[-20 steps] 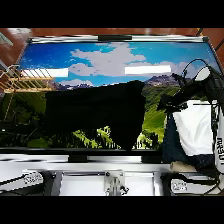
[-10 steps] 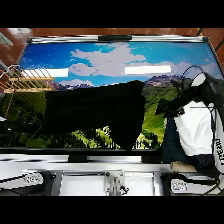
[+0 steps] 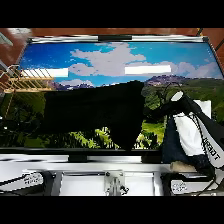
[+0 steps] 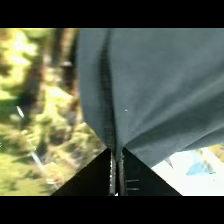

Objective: Fold the shirts.

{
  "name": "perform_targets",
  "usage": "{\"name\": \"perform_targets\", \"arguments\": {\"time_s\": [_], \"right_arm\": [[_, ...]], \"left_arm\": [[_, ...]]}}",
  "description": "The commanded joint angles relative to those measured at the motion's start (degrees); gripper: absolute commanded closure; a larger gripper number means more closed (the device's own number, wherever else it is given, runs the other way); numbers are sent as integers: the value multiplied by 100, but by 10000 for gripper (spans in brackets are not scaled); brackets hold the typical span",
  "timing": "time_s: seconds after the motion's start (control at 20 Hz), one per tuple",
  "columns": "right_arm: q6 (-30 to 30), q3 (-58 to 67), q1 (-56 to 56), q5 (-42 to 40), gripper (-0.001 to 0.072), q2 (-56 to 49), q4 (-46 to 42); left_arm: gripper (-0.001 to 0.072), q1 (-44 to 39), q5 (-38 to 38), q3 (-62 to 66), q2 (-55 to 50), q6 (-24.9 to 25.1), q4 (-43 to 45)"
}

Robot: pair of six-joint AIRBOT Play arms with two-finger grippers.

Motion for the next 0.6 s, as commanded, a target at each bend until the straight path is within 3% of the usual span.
{"name": "perform_targets", "arguments": {"time_s": [0.0, 0.1, 0.15, 0.3, 0.45, 0.55], "right_arm": [[-44, -57, 140, -632, 428, -83, -7], [-120, -57, 140, -625, 492, -81, 94], [-179, -57, 140, -605, 657, -79, 219], [-918, 192, 136, -374, 652, 162, 483], [-1132, 1158, 133, -437, 652, 1012, 142], [-1134, 2120, 136, -636, 653, 1692, -129]], "left_arm": [[675, 0, -114, 37, 114, 313, -678], [675, 0, -103, 44, 118, 481, -1200], [675, 0, -109, 63, 120, 498, -1370], [678, -59, -319, 321, 269, 651, -1744], [679, -520, -243, 1097, 951, 800, -2223], [678, -960, 201, 1945, 1574, 874, -2616]]}}
